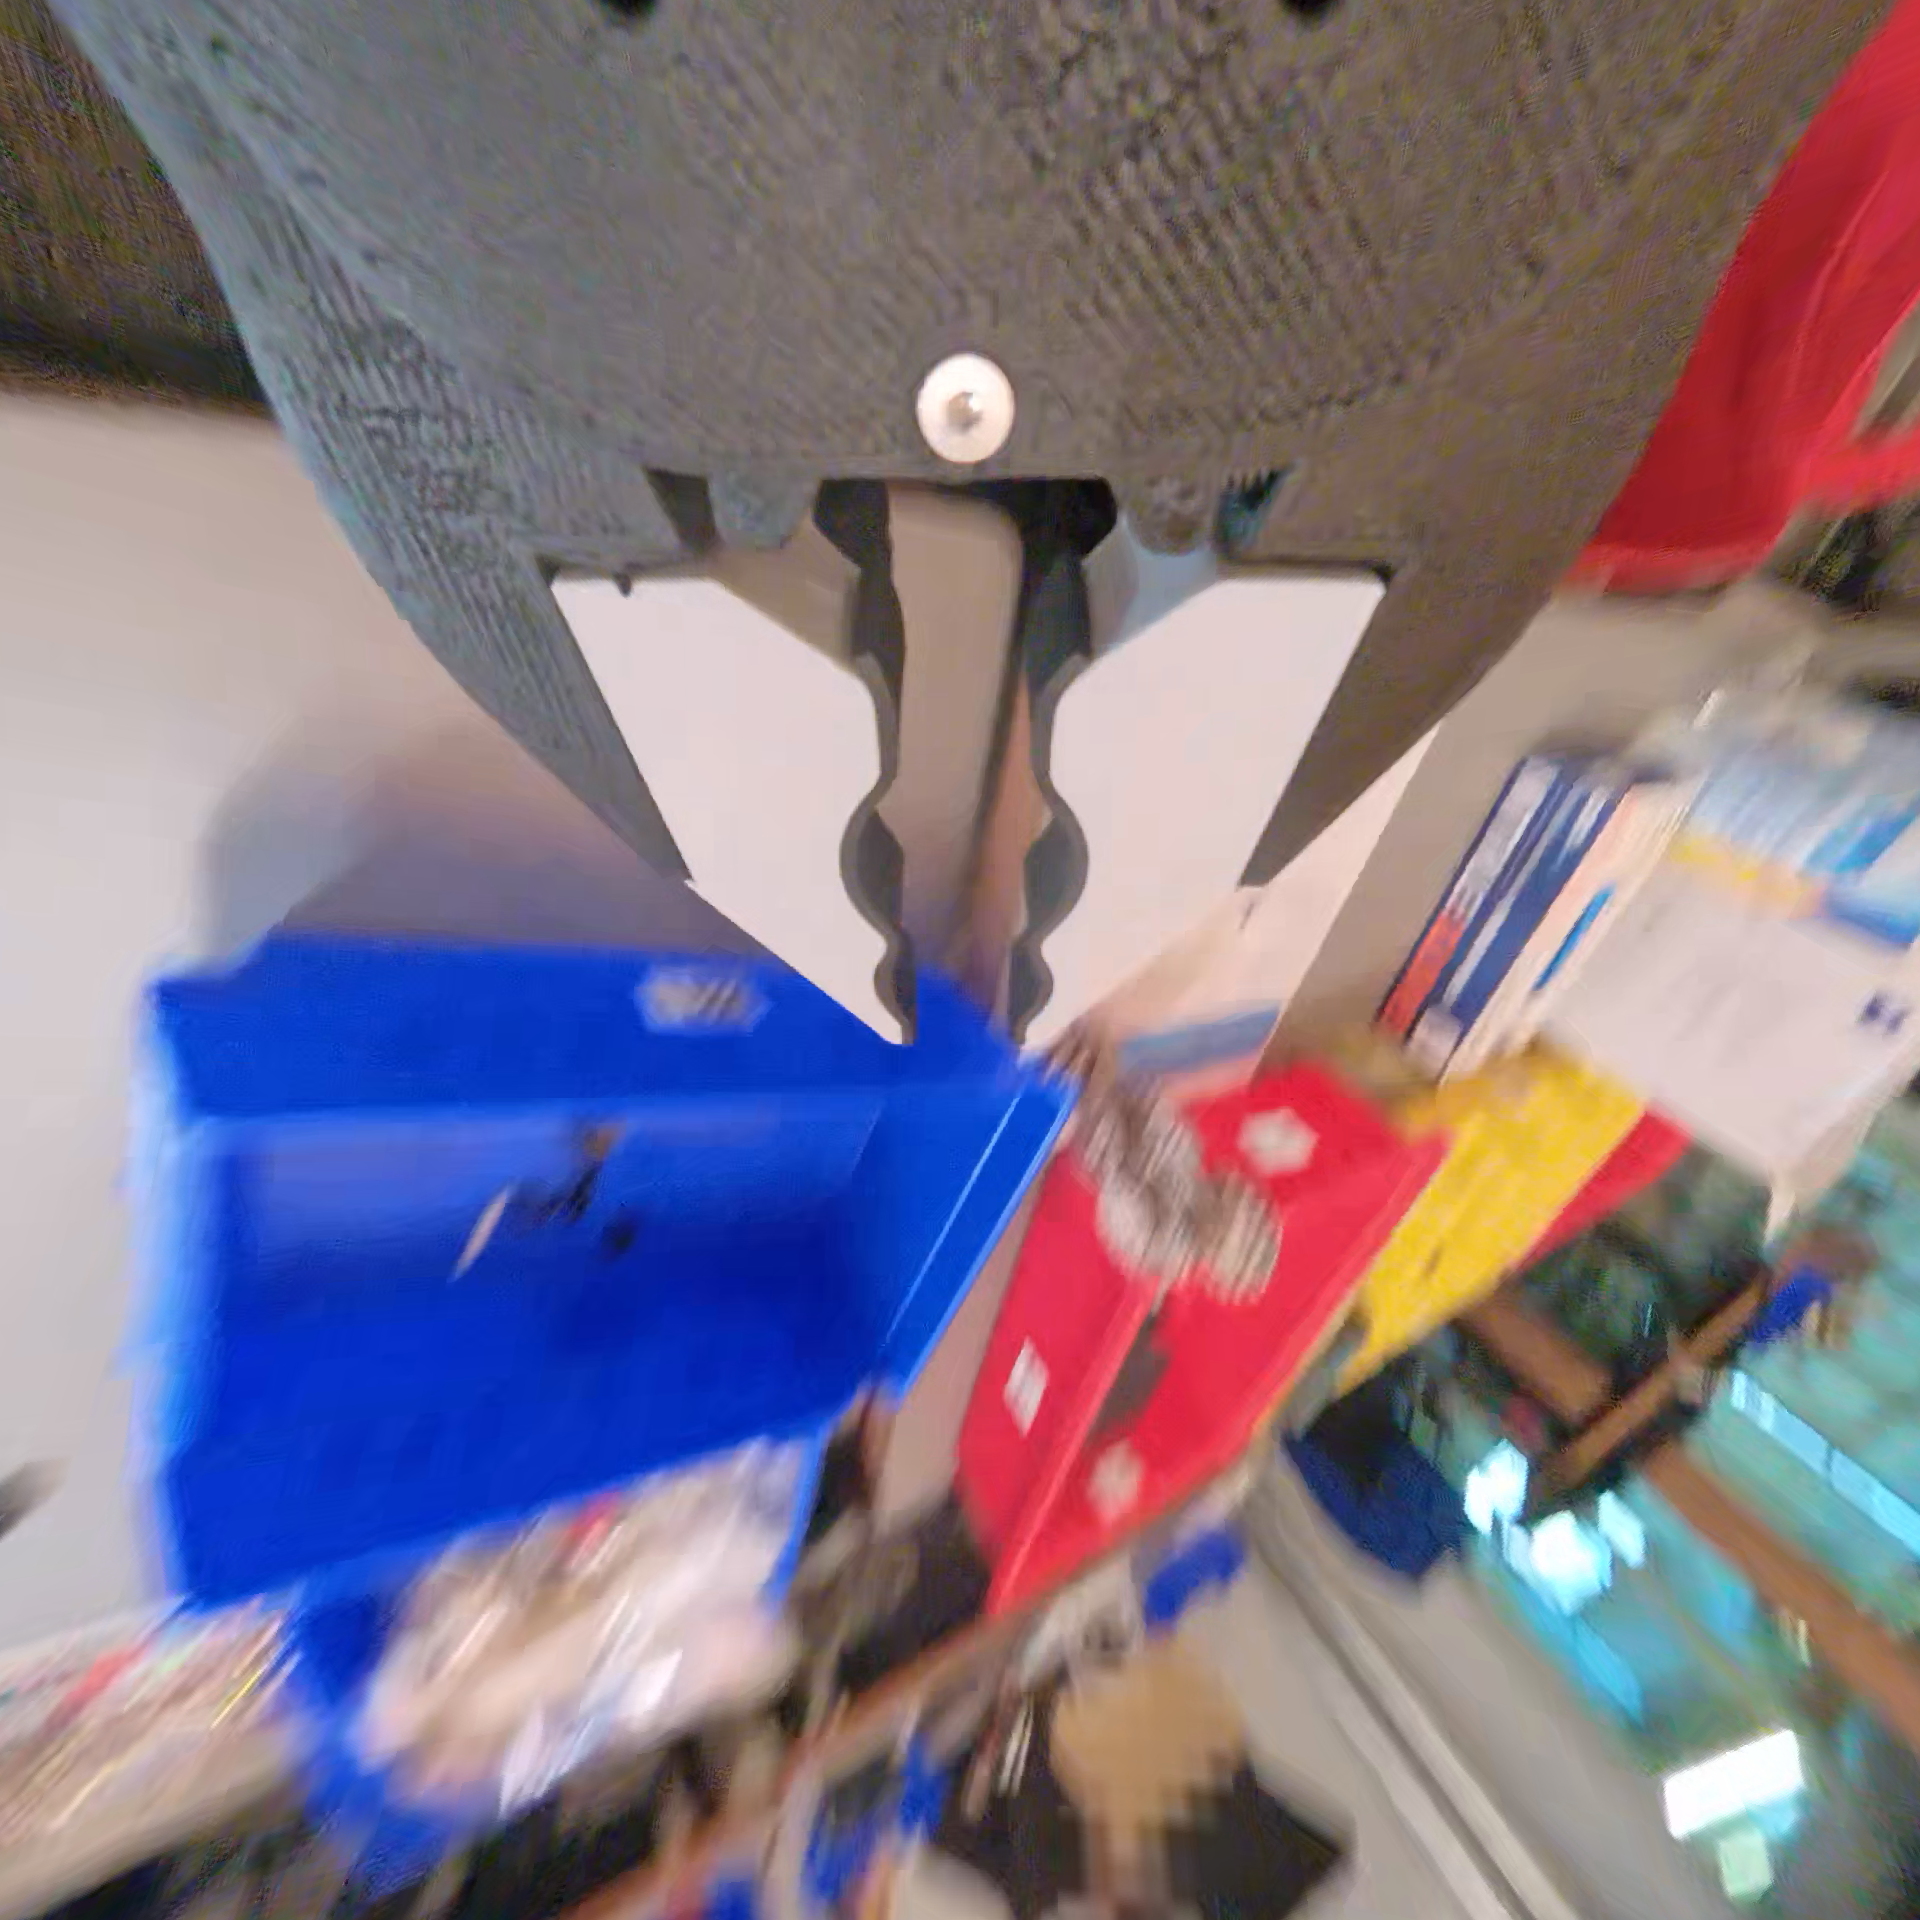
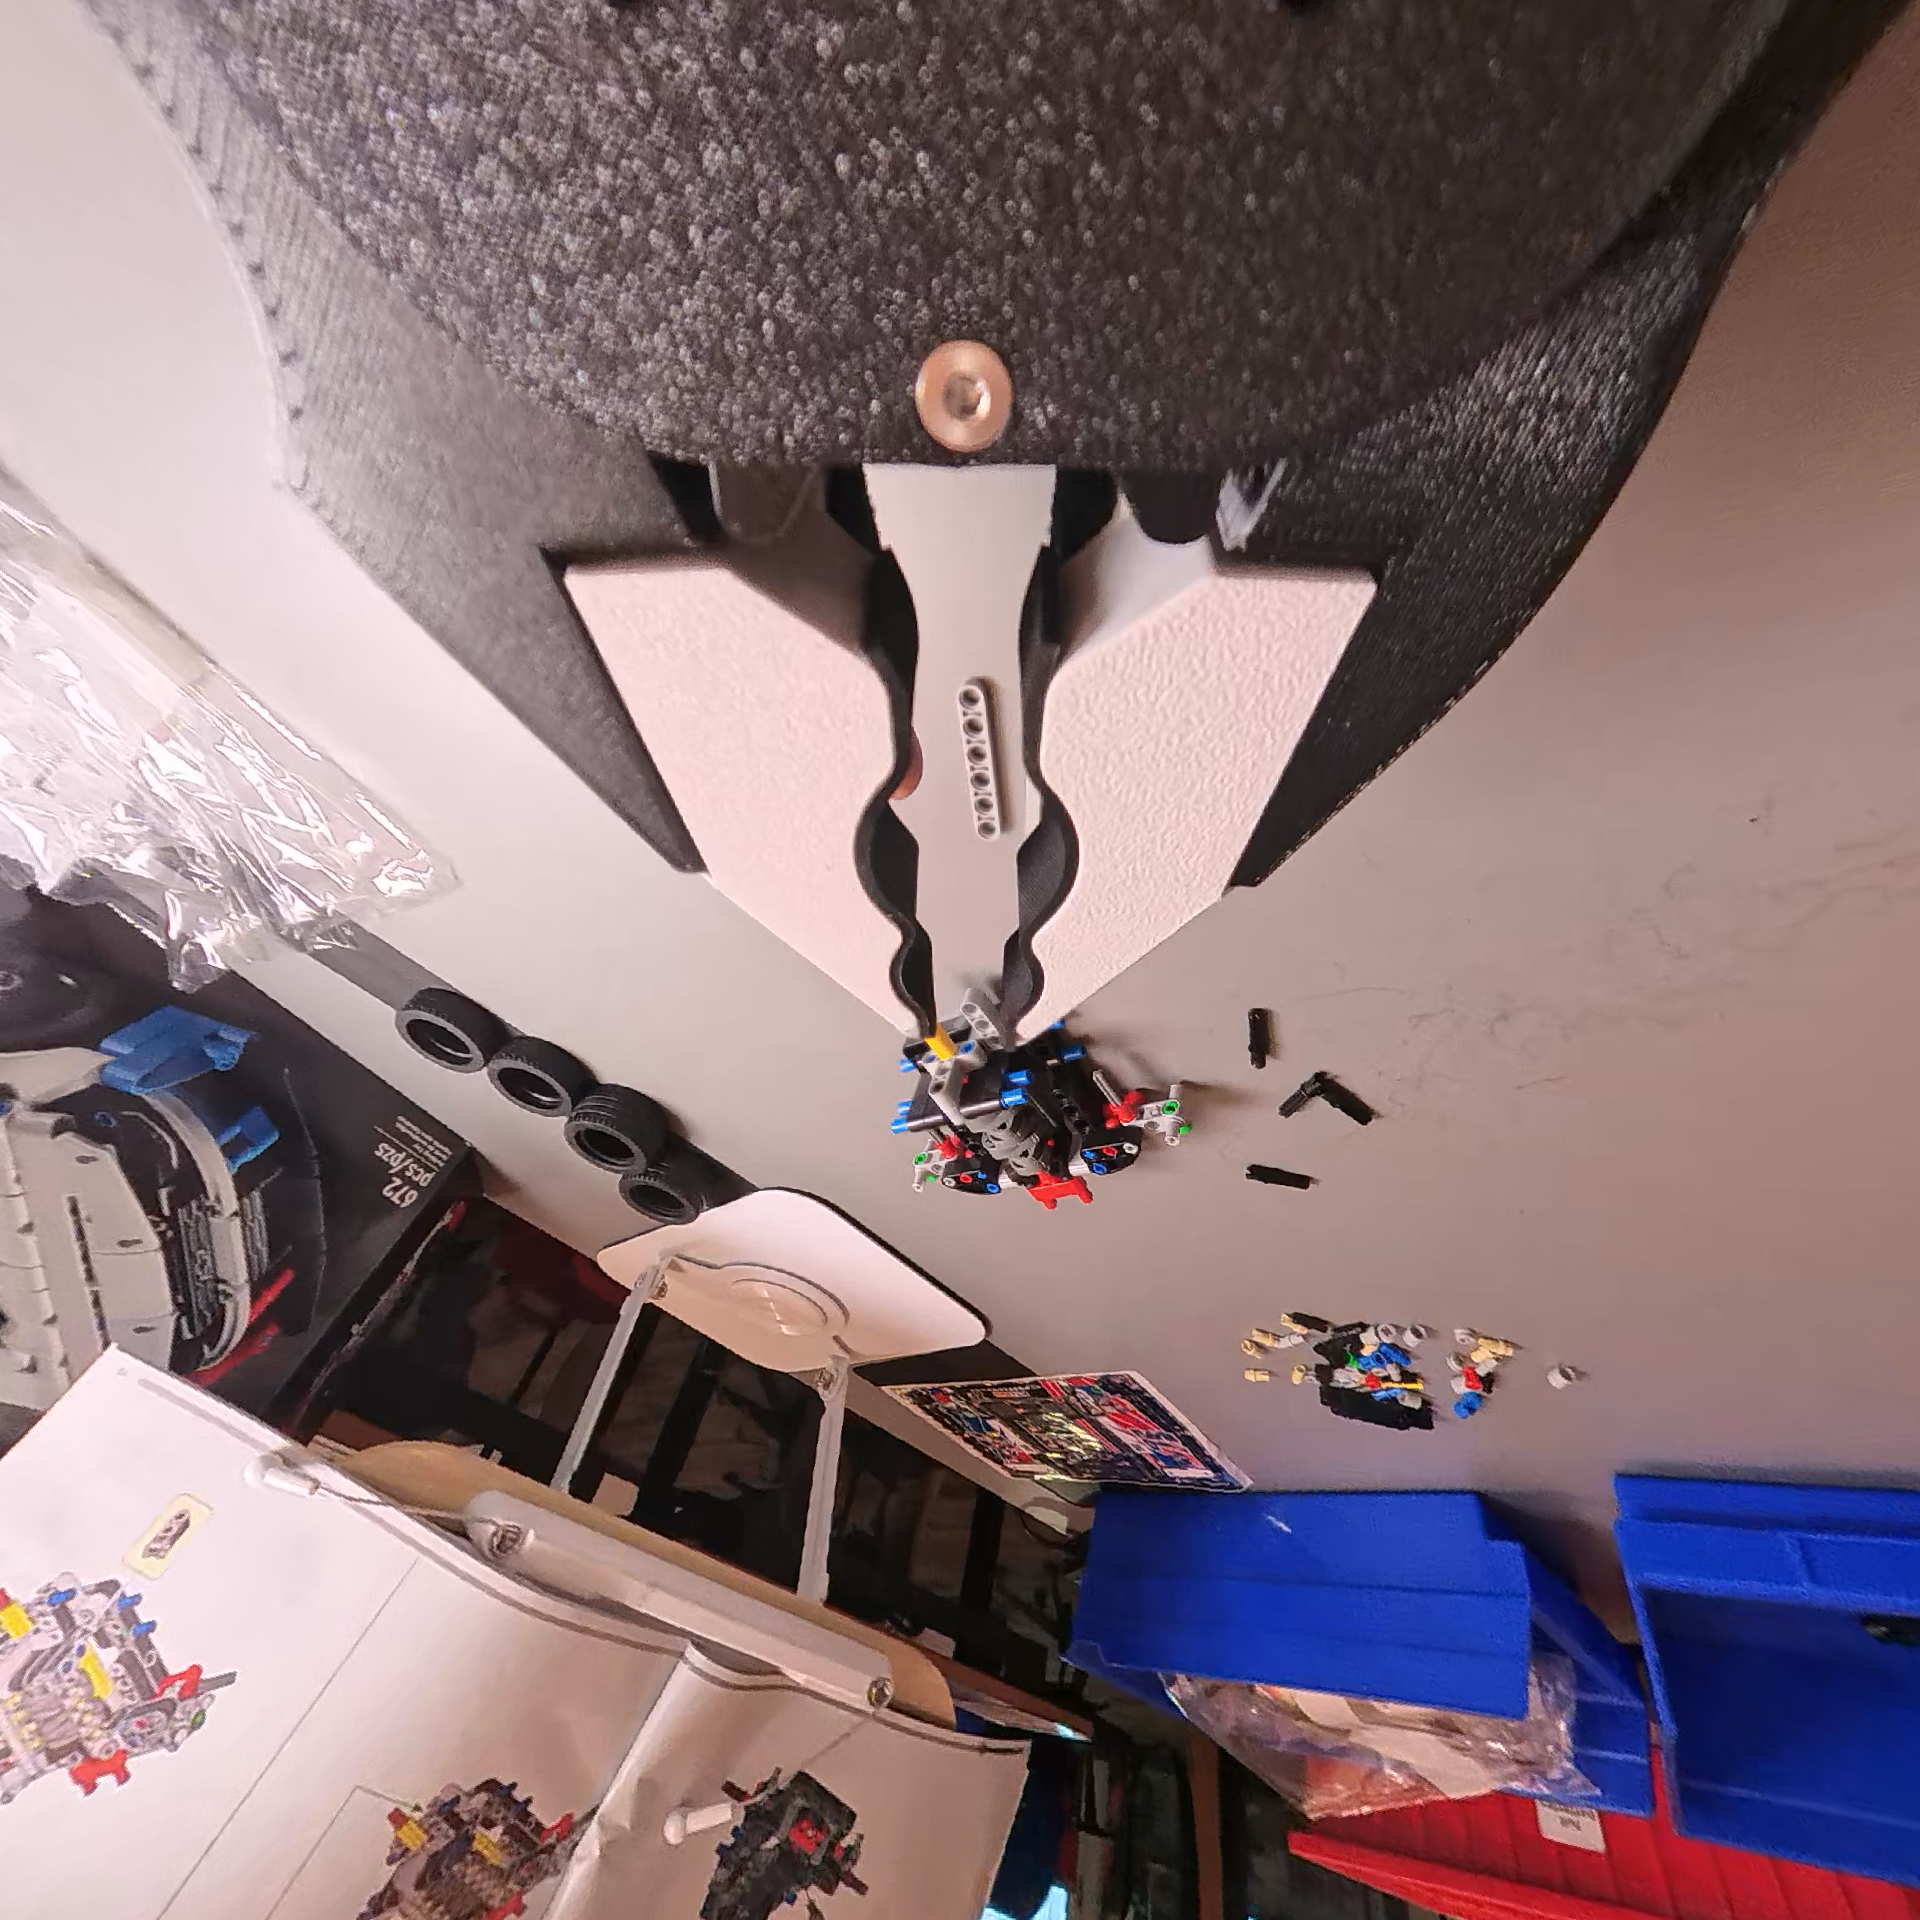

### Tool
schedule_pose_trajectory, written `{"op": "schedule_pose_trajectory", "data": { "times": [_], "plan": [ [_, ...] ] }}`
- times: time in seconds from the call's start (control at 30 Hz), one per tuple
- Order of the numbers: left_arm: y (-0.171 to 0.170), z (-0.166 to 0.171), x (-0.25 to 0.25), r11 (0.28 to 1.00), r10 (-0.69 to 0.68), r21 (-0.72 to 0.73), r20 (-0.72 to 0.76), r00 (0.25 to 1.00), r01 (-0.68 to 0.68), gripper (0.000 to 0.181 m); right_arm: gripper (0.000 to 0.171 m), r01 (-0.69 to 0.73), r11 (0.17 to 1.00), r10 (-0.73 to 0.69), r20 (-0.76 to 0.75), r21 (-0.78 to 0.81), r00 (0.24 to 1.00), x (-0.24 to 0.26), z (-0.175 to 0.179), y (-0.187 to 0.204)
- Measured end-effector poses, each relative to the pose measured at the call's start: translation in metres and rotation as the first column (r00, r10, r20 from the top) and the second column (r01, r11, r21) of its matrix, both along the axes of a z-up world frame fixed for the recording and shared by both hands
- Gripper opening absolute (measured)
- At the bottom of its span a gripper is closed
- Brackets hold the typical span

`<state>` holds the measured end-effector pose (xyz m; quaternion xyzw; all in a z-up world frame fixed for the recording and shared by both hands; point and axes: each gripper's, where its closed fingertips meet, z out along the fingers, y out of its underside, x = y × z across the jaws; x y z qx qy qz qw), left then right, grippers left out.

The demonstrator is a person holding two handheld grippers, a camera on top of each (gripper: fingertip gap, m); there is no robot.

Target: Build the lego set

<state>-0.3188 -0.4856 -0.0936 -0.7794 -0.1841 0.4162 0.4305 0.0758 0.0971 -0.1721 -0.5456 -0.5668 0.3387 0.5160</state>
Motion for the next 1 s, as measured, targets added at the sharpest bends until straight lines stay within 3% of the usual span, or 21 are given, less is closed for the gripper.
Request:
{"op": "schedule_pose_trajectory", "data": {
  "times": [0.03, 0.13, 0.3, 0.43, 0.5, 0.57, 0.67, 0.77, 0.9, 1.0],
  "plan": [
    [0.03, 0.01, 0.009, 0.995, -0.073, 0.058, -0.043, 0.996, 0.075, 0.016, 0.009, -0.005, 1.0, 0.005, -0.002, 0.005, 1.0, 0.0, 0.001, -0.001],
    [0.123, 0.023, 0.045, 0.918, -0.31, 0.233, -0.08, 0.947, 0.32, 0.018, 0.009, -0.024, 1.0, 0.024, -0.025, -0.001, 0.999, -0.001, 0.007, -0.006],
    [0.264, 0.04, 0.121, 0.615, -0.684, 0.423, -0.135, 0.717, 0.666, 0.019, 0.009, -0.048, 0.999, 0.049, -0.039, 0.023, 0.998, 0.0, 0.008, -0.012],
    [0.343, 0.06, 0.179, 0.351, -0.836, 0.515, -0.204, 0.51, 0.782, 0.02, 0.009, -0.053, 0.999, 0.053, -0.052, 0.008, 0.997, 0.003, 0.005, -0.011],
    [0.372, 0.061, 0.193, 0.279, -0.86, 0.542, -0.227, 0.458, 0.793, 0.02, 0.009, -0.052, 0.999, 0.052, -0.072, -0.004, 0.996, 0.004, 0.007, -0.01],
    [0.395, 0.049, 0.194, 0.256, -0.867, 0.58, -0.216, 0.449, 0.773, 0.02, 0.009, -0.05, 0.999, 0.049, -0.094, -0.013, 0.994, 0.005, 0.01, -0.01],
    [0.411, 0.018, 0.19, 0.257, -0.883, 0.637, -0.151, 0.444, 0.727, 0.019, 0.009, -0.053, 0.999, 0.051, -0.105, -0.01, 0.993, 0.006, 0.01, -0.013],
    [0.399, 0.008, 0.188, 0.306, -0.88, 0.593, -0.121, 0.458, 0.744, 0.019, 0.009, -0.06, 0.998, 0.061, -0.102, 0.01, 0.993, 0.006, 0.012, -0.018],
    [0.334, 0.006, 0.202, 0.301, -0.933, 0.511, -0.017, 0.36, 0.805, 0.026, 0.009, -0.071, 0.997, 0.075, -0.119, 0.033, 0.99, 0.007, 0.018, -0.023],
    [0.268, -0.012, 0.197, 0.37, -0.922, 0.373, 0.039, 0.384, 0.851, 0.033, 0.009, -0.069, 0.997, 0.071, -0.132, 0.02, 0.989, 0.007, 0.022, -0.021]
  ]
}}
